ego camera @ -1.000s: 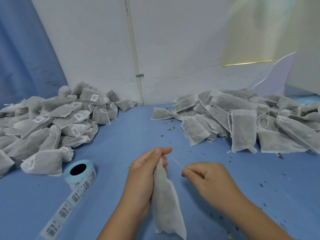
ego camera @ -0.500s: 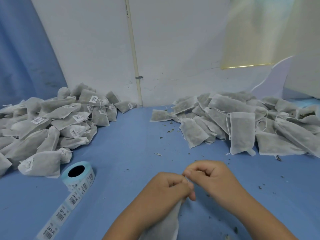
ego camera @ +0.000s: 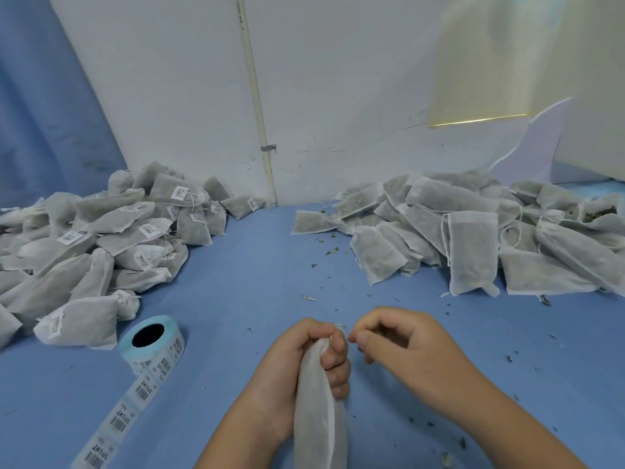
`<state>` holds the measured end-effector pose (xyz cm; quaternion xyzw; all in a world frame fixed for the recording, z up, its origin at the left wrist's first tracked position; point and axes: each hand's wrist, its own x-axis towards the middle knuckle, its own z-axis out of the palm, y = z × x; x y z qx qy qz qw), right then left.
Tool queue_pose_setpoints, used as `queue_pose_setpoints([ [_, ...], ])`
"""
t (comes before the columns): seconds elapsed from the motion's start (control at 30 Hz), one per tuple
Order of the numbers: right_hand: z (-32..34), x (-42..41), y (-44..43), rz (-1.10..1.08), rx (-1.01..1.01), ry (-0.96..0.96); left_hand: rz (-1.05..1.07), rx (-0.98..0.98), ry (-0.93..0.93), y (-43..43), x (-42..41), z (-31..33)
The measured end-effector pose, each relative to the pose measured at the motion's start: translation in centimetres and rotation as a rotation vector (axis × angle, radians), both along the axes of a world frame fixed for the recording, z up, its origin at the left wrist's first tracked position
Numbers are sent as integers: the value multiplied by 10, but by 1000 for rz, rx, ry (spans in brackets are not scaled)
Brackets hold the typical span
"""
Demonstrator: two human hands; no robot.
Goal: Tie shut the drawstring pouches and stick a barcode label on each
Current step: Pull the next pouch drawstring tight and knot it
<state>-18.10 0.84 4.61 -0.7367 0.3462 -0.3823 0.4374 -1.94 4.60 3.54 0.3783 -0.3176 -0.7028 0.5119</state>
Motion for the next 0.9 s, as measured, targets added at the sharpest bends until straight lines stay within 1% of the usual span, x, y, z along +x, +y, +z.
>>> queue_pose_setpoints([
  [0.23,-1,2,0,45,64,-8,-34,-113,-154,2,-1,-1],
  [0.43,-1,-1,-2,101,105,-31,32,-225,-333,6,-4,3],
  [0.57,-1,-3,-4,149,198,-18,-11,-278,-408,9,-4,6],
  [0.7,-1,-4,-5,168,219,-25,-42,-277,-411,10,-4,7],
  [0.9,-3,-4,-5,176,217,-5,-57,-235,-482,10,-2,9],
])
